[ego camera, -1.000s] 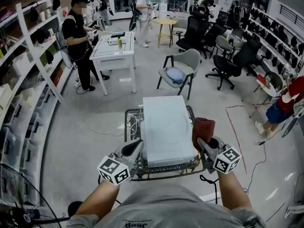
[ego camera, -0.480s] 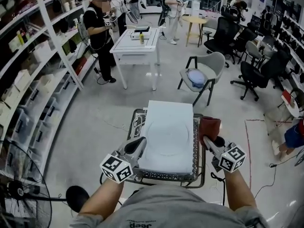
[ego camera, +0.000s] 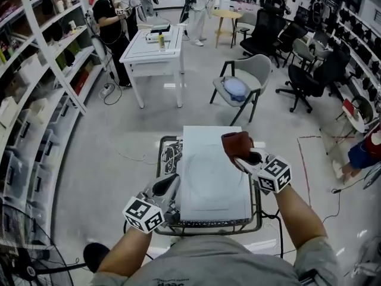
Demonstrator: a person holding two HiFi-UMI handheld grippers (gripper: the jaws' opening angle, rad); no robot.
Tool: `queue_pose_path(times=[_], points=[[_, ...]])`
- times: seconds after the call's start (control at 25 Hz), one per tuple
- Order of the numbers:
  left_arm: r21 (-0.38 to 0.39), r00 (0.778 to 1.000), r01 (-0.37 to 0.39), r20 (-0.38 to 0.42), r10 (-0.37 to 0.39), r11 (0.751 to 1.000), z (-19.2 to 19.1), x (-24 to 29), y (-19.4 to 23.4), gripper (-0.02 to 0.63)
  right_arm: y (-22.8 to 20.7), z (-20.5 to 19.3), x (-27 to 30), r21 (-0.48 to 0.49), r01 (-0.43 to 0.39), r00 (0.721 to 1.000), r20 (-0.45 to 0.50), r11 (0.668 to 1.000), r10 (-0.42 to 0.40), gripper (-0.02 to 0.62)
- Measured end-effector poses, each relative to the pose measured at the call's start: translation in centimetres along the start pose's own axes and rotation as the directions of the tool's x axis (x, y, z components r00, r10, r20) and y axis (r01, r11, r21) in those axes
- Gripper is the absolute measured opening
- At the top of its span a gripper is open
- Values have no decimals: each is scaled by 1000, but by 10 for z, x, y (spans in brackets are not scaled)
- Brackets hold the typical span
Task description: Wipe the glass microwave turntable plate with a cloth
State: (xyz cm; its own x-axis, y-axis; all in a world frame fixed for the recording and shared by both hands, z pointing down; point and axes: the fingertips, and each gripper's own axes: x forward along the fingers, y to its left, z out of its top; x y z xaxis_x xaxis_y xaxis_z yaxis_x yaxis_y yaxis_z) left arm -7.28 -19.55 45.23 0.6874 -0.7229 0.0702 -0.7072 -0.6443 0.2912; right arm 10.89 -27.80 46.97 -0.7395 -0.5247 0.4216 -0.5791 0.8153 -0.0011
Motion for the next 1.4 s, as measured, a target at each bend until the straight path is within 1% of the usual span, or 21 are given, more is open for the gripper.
queue_pose_path(times=[0.12, 0.28, 0.48, 0.64, 0.76, 1.0, 1.4], points=[[-9, 1000, 1, -2, -1, 1000, -3, -2, 18, -2, -1, -6, 49, -65, -35, 994, -106, 997, 28, 64], [-18, 1000, -14, 7, 15, 1000, -7, -4, 38, -2, 3, -19, 109, -130, -98, 970, -234, 987, 66, 64], [-34, 999, -40, 15, 41, 999, -10, -9, 57, -2, 16, -30, 172, -194, -175, 936, -336, 965, 103, 64], [-50, 998, -58, 12, 59, 997, -18, -13, 65, -2, 20, -50, 200, -242, -218, 904, -414, 945, 102, 64], [-56, 998, -68, 3, 69, 996, -23, -13, 68, -2, 14, -59, 205, -260, -230, 892, -442, 938, 97, 64], [-72, 997, -82, -7, 81, 994, -23, -7, 70, -2, -4, -65, 192, -247, -223, 891, -444, 943, 94, 64], [-61, 998, -55, -12, 54, 997, -18, 17, 44, -2, -51, -97, 125, -222, -164, 886, -461, 961, 45, 64]])
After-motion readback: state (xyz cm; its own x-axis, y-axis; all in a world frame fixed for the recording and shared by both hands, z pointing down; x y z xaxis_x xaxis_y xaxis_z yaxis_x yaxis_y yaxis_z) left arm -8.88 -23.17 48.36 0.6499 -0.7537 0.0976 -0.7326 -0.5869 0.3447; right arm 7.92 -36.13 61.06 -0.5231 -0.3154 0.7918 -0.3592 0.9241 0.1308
